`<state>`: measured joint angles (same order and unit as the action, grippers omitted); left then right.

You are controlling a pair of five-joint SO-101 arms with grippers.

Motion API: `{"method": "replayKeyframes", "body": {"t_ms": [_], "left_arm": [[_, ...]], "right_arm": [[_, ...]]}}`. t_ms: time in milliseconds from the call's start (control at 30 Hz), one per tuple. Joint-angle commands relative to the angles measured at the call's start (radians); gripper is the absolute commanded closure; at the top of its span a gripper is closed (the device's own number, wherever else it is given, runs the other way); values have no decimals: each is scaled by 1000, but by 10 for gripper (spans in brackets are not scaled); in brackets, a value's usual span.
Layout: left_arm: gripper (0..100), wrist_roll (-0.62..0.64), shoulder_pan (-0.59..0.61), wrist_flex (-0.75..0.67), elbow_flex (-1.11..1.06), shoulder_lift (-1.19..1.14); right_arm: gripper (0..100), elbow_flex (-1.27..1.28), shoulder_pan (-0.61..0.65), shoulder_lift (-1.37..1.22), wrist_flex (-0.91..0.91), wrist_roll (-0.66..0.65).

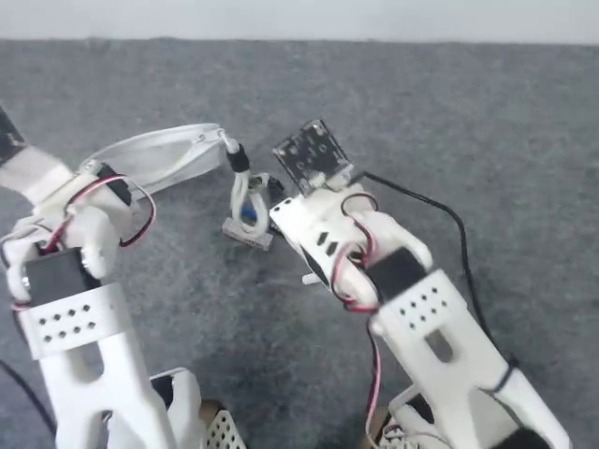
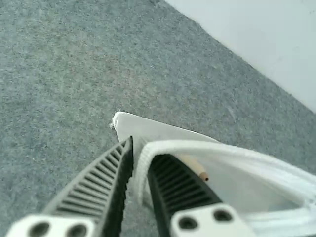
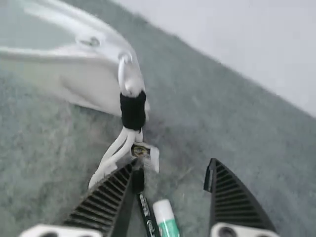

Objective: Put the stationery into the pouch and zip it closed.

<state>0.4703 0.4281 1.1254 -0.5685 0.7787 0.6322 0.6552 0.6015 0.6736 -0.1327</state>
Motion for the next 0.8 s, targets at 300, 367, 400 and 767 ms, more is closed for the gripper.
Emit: {"method": "replayKeyframes", "body": {"t_ms": [300, 367, 400, 767], "left_arm": [[988, 48, 32, -34, 13, 5], [988, 48, 32, -37, 13, 5], [988, 48, 32, -37, 13, 5], [988, 48, 97, -38, 13, 5]], "right_arm": [[808, -239, -13, -318, 173, -95], [808, -269, -15, -360, 196, -95], [808, -282, -18, -381, 206, -95], [808, -353, -27, -615, 222, -180]]}}
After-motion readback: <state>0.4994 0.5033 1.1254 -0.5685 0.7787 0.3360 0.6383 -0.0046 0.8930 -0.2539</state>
